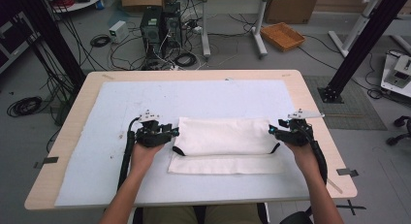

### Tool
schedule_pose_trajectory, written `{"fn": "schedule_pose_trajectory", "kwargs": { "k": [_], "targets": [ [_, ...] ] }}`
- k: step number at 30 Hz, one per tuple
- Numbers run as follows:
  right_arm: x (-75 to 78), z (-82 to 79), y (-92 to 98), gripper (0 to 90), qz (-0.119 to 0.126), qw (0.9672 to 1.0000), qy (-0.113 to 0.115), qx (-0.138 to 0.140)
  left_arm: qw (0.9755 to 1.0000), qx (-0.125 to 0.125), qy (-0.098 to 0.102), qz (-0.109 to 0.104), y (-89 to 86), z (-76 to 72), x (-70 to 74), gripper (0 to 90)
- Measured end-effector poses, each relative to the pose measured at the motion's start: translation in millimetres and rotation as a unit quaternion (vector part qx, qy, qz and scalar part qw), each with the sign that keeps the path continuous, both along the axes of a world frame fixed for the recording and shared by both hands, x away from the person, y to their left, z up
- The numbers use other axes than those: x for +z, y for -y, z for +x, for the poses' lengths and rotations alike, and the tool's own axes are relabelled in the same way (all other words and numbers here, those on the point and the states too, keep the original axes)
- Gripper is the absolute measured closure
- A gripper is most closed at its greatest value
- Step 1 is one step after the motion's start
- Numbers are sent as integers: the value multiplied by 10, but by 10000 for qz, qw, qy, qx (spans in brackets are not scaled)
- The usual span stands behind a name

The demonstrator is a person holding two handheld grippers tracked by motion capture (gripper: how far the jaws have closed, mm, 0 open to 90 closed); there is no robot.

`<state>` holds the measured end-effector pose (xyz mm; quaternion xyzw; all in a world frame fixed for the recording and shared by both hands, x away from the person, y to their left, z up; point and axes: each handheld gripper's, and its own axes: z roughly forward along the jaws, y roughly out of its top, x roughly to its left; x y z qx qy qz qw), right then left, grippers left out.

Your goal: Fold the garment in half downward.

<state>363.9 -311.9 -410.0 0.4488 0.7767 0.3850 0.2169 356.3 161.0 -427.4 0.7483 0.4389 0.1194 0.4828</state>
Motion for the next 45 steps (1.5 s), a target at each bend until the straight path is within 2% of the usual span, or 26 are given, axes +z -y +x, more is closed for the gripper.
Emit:
{"fn": "schedule_pose_trajectory", "kwargs": {
  "k": [1, 2, 5, 7, 11, 13, 14, 15, 18, 21, 23, 26, 28, 33, 37, 39, 40, 41, 43, 45],
  "targets": [
    [0, 0, 0, 507, 0, 10000, 0, 0, 10000, 0, 0, 0, 0, 0, 0, 592],
    [-54, -140, -19, 510, -210, 9991, -237, 272, 9997, -212, -4, 84, 6, -140, -27, 592],
    [-113, -217, -15, 515, -350, 9981, -440, 263, 9995, -274, -46, 180, 17, -215, -85, 591],
    [-152, -222, -11, 550, -404, 9975, -543, 212, 9992, -244, -66, 296, 20, -222, -125, 591],
    [-174, -219, -29, 756, -365, 9962, -693, 369, 9991, -243, -150, 320, 27, -221, -149, 594],
    [-163, -232, -53, 847, -466, 9958, -635, 456, 9988, -265, -226, 358, 40, -216, -167, 605],
    [-163, -232, -53, 847, -466, 9958, -635, 456, 9988, -265, -226, 358, 40, -216, -167, 624],
    [-154, -253, -77, 892, -555, 9956, -529, 542, 9982, -321, -285, 413, 65, -218, -189, 642],
    [-148, -273, -96, 894, -628, 9952, -478, 577, 9978, -388, -178, 514, 97, -237, -191, 786],
    [-127, -315, -107, 896, -676, 9951, -341, 636, 9973, -460, 38, 570, 104, -285, -139, 849],
    [-84, -357, -102, 896, -637, 9955, -251, 659, 9979, -466, 95, 447, 85, -313, -107, 856],
    [12, -458, -89, 897, -566, 9958, -98, 716, 9986, -494, 156, 120, 18, -387, -18, 859],
    [80, -544, -66, 897, -547, 9955, 37, 768, 9979, -607, 174, -122, -35, -449, 34, 859],
    [183, -804, 9, 897, -439, 9948, 139, 913, 9962, -780, 117, -371, -150, -649, 65, 859],
    [167, -981, 44, 897, -505, 9938, 36, 994, 9951, -923, -13, -357, -220, -795, 33, 859],
    [142, -1010, 46, 897, -543, 9935, -32, 1002, 9949, -954, -56, -326, -217, -824, 12, 859],
    [82, -1060, 40, 897, -695, 9922, -170, 1022, 9946, -997, -91, -273, -210, -848, -11, 859],
    [54, -1079, 36, 897, -764, 9916, -232, 1016, 9940, -1068, -194, -159, -181, -884, -54, 858],
    [12, -1098, 25, 897, -892, 9902, -340, 1015, 9936, -1105, -230, -12, -153, -893, -87, 858],
    [-21, -1098, 12, 896, -973, 9892, -464, 989, 9929, -1143, -319, 12, -144, -887, -107, 857]
  ]
}}
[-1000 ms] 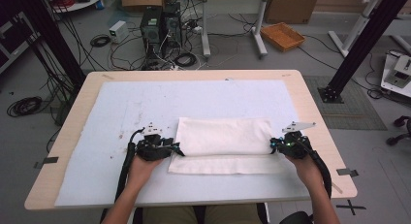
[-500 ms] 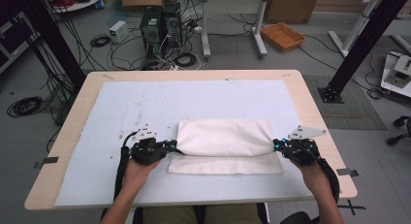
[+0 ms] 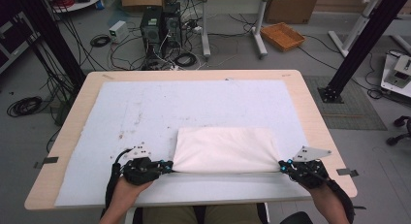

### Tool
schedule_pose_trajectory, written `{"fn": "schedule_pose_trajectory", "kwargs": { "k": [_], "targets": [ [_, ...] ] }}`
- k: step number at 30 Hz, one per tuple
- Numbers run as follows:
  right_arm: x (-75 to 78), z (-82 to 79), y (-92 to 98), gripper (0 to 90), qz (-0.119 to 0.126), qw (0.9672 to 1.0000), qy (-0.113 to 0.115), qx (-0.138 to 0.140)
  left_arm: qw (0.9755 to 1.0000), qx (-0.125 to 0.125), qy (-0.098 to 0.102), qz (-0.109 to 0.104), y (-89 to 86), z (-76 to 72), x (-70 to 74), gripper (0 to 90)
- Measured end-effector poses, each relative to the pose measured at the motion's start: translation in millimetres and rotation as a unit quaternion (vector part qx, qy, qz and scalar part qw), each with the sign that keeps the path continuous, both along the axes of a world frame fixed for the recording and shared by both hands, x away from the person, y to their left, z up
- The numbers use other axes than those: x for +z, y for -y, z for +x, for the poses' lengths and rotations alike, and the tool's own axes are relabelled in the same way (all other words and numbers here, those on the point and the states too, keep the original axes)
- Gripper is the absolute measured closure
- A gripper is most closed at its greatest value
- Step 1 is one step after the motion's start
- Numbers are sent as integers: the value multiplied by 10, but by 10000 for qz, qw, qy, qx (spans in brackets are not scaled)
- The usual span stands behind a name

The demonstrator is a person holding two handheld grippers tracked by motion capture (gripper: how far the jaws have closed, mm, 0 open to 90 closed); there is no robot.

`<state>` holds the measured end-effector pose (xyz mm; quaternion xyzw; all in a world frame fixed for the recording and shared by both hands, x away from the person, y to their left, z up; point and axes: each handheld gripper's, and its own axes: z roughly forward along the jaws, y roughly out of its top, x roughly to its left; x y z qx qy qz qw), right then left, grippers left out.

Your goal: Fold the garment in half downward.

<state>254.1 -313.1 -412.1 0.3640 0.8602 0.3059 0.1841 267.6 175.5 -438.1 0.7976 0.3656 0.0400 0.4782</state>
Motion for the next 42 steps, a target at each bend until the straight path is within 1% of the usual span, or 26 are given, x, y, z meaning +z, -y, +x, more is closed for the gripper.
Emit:
{"fn": "schedule_pose_trajectory", "kwargs": {
  "k": [2, 3, 4, 5, 6, 7, 8, 9, 10, 12, 13, 16, 17, 19, 21, 22, 24, 25, 26, 30, 31, 34, 36, 37, 39, 42],
  "targets": [
    [-10, 3, -4, 895, -33, 10000, -23, -25, 10000, -15, -24, -7, 1, -1, -4, 851],
    [-11, 17, 2, 823, 35, 10000, -76, -53, 9999, -90, -64, -63, -3, -1, -5, 836],
    [2, 24, 9, 724, 114, 9998, -68, -135, 9999, -71, -60, -106, -10, 1, 2, 795],
    [25, 31, 21, 614, 216, 9994, 27, -266, 9999, 4, -33, -160, -22, 9, 11, 706],
    [25, 31, 21, 614, 216, 9994, 27, -266, 9999, 4, -33, -160, -22, 9, 11, 618],
    [84, 62, 56, 513, 473, 9973, 224, -518, 9996, 134, 83, -250, -57, 32, 47, 588],
    [110, 88, 63, 495, 537, 9961, 298, -628, 9992, 267, 193, -239, -73, 52, 71, 546],
    [121, 132, 67, 489, 540, 9951, 400, -728, 9985, 415, 234, -262, -83, 75, 96, 484],
    [121, 188, 60, 486, 544, 9943, 383, -831, 9979, 503, 282, -290, -96, 103, 119, 464],
    [88, 303, 24, 489, 478, 9941, 328, -913, 9973, 581, 333, -316, -103, 125, 134, 463],
    [42, 383, -14, 492, 429, 9944, 218, -942, 9955, 795, 401, -331, -120, 189, 175, 464],
    [-102, 519, -86, 538, 271, 9954, -2, -921, 9932, 1008, 480, -324, -120, 264, 199, 464],
    [-152, 545, -97, 560, 279, 9954, -92, -912, 9928, 1042, 500, -300, -119, 290, 199, 463],
    [-240, 578, -108, 669, 217, 9962, -273, -803, 9921, 1108, 512, -280, -104, 346, 195, 464],
    [-250, 563, -101, 841, 283, 9972, -322, -614, 9913, 1175, 530, -254, -81, 392, 193, 464],
    [-236, 548, -104, 860, 95, 9977, -241, -631, 9906, 1224, 561, -250, -71, 405, 192, 464],
    [-224, 537, -92, 857, 41, 9974, -260, -668, 9895, 1272, 649, -208, -67, 414, 191, 463],
    [-221, 532, -86, 802, 77, 9971, -252, -717, 9891, 1290, 689, -174, -72, 416, 190, 463],
    [-216, 532, -76, 673, 85, 9964, -195, -817, 9887, 1308, 718, -127, -83, 414, 190, 462],
    [-143, 559, -21, 408, 323, 9934, 63, -1096, 9857, 1450, 850, -108, -156, 413, 188, 394],
    [-119, 580, -16, 362, 336, 9930, 147, -1121, 9849, 1493, 873, -118, -177, 412, 192, 367],
    [-43, 652, -22, 289, 321, 9926, 355, -1117, 9829, 1578, 938, -145, -240, 416, 203, 294],
    [-15, 684, -28, 280, 360, 9925, 384, -1107, 9825, 1588, 972, -105, -259, 416, 205, 272],
    [39, 758, -41, 249, 461, 9927, 411, -1036, 9819, 1584, 1035, 8, -289, 423, 206, 256],
    [83, 832, -59, 219, 412, 9939, 443, -926, 9815, 1622, 1018, -56, -326, 425, 205, 254],
    [107, 883, -88, 217, 508, 9946, 374, -828, 9825, 1580, 985, -39, -374, 422, 202, 254]
  ]
}}
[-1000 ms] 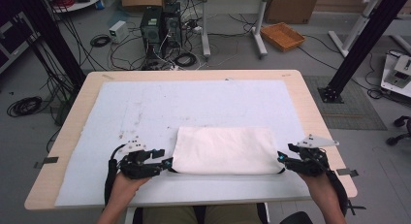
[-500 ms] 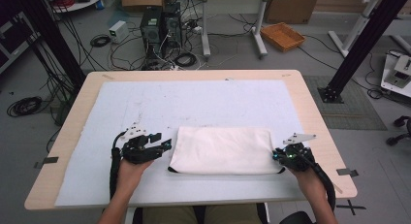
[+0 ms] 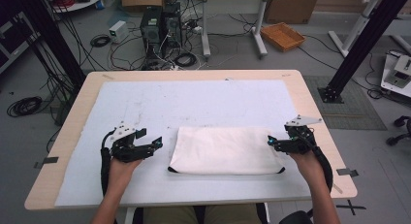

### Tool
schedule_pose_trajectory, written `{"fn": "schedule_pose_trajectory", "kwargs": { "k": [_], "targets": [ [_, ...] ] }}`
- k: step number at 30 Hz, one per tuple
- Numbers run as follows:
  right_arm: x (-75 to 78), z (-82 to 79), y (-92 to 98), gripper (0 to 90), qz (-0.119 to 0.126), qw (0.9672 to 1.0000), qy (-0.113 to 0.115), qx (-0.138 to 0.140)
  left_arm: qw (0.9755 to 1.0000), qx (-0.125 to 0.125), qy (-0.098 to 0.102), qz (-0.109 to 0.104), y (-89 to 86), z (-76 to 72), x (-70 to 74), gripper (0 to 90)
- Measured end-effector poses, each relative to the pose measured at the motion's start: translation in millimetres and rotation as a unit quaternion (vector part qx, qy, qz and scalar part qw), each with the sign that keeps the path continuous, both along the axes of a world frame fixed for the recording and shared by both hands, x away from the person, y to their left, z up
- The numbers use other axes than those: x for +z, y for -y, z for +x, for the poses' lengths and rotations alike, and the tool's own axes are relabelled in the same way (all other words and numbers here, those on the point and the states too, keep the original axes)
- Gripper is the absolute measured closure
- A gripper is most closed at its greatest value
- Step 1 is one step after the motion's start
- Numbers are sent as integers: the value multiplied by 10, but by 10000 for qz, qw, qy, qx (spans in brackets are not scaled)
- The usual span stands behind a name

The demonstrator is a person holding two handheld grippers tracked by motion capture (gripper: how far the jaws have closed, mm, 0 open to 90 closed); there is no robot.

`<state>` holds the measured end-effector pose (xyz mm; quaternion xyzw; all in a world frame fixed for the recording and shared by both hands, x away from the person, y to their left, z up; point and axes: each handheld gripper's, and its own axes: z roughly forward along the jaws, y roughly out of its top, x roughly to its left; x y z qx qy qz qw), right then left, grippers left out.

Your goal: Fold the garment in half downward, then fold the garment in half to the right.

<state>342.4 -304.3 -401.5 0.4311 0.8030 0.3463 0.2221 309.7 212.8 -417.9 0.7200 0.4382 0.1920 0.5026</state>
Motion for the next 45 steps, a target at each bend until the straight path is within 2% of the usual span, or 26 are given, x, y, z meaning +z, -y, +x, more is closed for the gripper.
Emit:
{"fn": "schedule_pose_trajectory", "kwargs": {
  "k": [5, 13, 22, 32, 35, 39, 44, 45],
  "targets": [
    [-17, -32, -9, 212, 3, 9998, -31, 188, 10000, -51, -35, -23, -50, -29, -22, 254],
    [16, -80, 58, 207, 95, 9998, 90, 144, 10000, -78, -50, -14, -37, -47, -20, 255],
    [27, -107, 111, 207, 152, 9998, 86, 29, 9999, -148, -19, -33, -31, -58, -3, 255],
    [36, -132, 121, 207, 210, 9997, 125, 29, 9997, -229, -51, -39, 10, -84, 17, 256],
    [23, -135, 99, 207, 191, 9997, 119, 86, 9991, -52, -349, 243, 104, -89, 10, 281],
    [26, -142, 82, 207, 161, 9997, 140, 126, 9982, 19, -513, 303, 205, -106, -11, 281],
    [27, -143, 56, 207, 158, 9996, 147, 174, 9966, -283, -734, 264, 332, -152, -45, 281],
    [25, -141, 52, 207, 144, 9996, 144, 186, 9966, -283, -734, 264, 332, -152, -45, 281]
  ]
}}
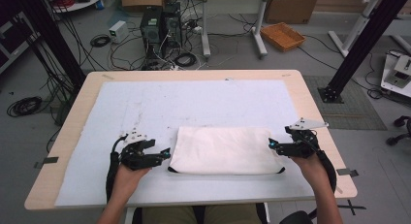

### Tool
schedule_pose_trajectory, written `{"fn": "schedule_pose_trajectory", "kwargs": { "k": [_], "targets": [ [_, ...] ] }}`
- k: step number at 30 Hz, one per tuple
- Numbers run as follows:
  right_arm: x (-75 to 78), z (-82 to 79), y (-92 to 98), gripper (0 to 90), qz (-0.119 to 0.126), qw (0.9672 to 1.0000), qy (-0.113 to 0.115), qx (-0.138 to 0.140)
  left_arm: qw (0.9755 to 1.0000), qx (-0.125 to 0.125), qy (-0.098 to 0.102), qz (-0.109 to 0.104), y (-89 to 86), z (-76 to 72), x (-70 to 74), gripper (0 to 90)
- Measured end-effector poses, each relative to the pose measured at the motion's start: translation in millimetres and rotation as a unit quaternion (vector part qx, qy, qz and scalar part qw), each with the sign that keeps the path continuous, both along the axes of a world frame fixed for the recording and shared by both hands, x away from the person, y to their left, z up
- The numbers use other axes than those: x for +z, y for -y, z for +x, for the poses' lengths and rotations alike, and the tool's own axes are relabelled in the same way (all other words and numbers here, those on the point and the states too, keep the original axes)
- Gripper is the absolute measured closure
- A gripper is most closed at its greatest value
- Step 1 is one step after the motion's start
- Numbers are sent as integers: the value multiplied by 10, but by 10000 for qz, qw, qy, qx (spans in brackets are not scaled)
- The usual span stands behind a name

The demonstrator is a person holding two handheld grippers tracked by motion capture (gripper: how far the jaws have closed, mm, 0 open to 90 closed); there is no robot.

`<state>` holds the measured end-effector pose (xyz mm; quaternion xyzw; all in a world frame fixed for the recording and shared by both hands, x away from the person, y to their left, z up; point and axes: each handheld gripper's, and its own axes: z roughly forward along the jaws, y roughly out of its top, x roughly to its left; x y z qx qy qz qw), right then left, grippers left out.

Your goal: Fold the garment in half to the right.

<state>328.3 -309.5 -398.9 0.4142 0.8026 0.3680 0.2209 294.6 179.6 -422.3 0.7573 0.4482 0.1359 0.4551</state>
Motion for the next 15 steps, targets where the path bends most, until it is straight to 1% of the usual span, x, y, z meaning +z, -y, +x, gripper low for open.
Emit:
{"fn": "schedule_pose_trajectory", "kwargs": {
  "k": [1, 2, 6, 7, 8, 9, 10, 11, 13, 14, 15],
  "targets": [
    [-3, 2, -6, 207, 7, 10000, -5, -5, 9999, -73, -85, 14, 49, -16, -28, 281],
    [-3, 4, -11, 207, -7, 10000, -4, 1, 9999, -83, -138, 39, 75, -21, -47, 280],
    [-16, 7, -35, 207, -16, 10000, -26, 45, 9992, -67, -335, 184, 164, -26, -115, 280],
    [-20, 7, -37, 207, -19, 10000, -29, 50, 9992, -37, -364, 167, 188, -30, -131, 281],
    [-21, 3, -41, 207, -9, 10000, -57, 42, 9990, -39, -393, 221, 201, -32, -140, 281],
    [-22, 3, -42, 207, -15, 10000, -58, 44, 9990, -39, -393, 221, 201, -32, -140, 281],
    [-22, 3, -40, 207, -19, 10000, -54, 47, 9986, 48, -409, 329, 225, -36, -159, 281],
    [-22, 4, -38, 207, -22, 10000, -33, 48, 9984, 82, -428, 369, 236, -45, -168, 285],
    [-20, 1, -37, 207, -8, 10000, -25, 24, 9980, 119, -441, 428, 253, -60, -188, 343],
    [-20, -1, -37, 207, -10, 10000, -24, 0, 9976, 120, -458, 510, 261, -67, -193, 346],
    [-22, 1, -38, 207, -8, 10000, -18, 7, 9976, 117, -442, 527, 278, -79, -203, 364]
  ]
}}
